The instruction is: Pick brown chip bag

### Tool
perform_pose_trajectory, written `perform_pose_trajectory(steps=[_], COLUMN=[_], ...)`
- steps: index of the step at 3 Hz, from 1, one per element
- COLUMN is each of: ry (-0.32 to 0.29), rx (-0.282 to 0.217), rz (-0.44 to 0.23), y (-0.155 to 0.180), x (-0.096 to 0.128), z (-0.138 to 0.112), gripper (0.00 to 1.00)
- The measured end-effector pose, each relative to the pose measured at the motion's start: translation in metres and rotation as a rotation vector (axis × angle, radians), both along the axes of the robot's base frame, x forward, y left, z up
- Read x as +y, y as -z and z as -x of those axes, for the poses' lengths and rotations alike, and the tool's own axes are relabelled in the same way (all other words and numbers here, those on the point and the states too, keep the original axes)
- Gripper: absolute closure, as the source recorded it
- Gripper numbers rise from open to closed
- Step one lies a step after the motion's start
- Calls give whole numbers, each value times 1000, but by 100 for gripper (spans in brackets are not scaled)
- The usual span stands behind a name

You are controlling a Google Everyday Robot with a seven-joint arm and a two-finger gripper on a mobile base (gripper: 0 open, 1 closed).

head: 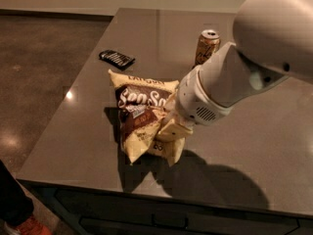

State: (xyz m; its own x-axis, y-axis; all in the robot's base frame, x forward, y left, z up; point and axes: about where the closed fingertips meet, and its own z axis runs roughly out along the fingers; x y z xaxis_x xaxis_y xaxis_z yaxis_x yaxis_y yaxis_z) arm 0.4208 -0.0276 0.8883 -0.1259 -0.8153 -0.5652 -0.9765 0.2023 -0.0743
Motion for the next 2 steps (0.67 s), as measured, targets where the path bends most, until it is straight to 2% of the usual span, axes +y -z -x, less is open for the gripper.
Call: perform_pose_trajectory(steps=[1, 2], ry=[16, 23], rx=[-32, -99], rz=[-13, -55], y=[-26, -77], x=[-11, -41], z=[-15, -30], gripper=[100, 100])
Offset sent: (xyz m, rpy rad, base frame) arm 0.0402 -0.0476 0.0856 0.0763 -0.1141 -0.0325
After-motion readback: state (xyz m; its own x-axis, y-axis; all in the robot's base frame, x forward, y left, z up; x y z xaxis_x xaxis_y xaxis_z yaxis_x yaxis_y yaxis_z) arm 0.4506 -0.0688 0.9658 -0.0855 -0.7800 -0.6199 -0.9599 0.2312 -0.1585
